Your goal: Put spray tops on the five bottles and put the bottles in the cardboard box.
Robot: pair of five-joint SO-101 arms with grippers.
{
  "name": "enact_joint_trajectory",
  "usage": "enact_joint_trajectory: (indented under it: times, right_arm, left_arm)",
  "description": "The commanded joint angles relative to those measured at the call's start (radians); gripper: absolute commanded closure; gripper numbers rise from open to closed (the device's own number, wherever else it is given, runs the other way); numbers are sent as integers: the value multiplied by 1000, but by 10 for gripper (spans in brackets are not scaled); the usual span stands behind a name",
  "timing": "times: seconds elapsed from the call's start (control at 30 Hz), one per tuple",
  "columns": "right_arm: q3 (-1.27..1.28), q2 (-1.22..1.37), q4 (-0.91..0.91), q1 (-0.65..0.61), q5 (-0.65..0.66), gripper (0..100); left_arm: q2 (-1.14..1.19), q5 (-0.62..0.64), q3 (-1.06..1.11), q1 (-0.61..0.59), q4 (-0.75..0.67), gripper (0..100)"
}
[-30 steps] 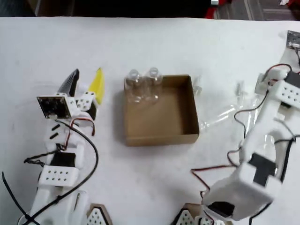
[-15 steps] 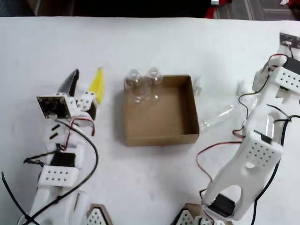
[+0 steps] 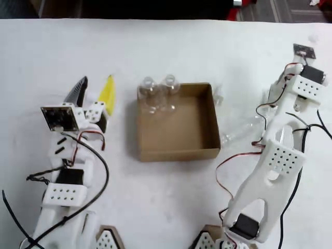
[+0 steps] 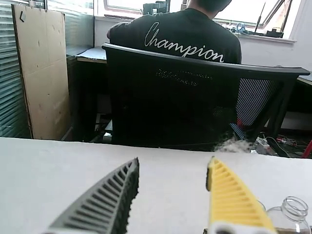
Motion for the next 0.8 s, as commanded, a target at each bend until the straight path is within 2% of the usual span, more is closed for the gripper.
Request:
enact_joint_trajectory:
  times: [0.0, 0.3, 0.5, 0.6, 0.77]
  right_arm:
    - [-41, 4, 10, 2, 5, 846]
    - [-31, 15, 10, 18, 6, 850]
    - [-31, 15, 10, 18, 6, 988]
    - [-31, 15, 10, 18, 6, 960]
    - [-64, -5, 45, 18, 6, 983]
  left_arm:
    - [-31, -15, -43, 13, -2, 790]
    - [-31, -15, -43, 13, -2, 790]
    - [-31, -15, -43, 13, -2, 790]
    - [-31, -15, -43, 13, -2, 790]
    - [-31, -15, -43, 13, -2, 790]
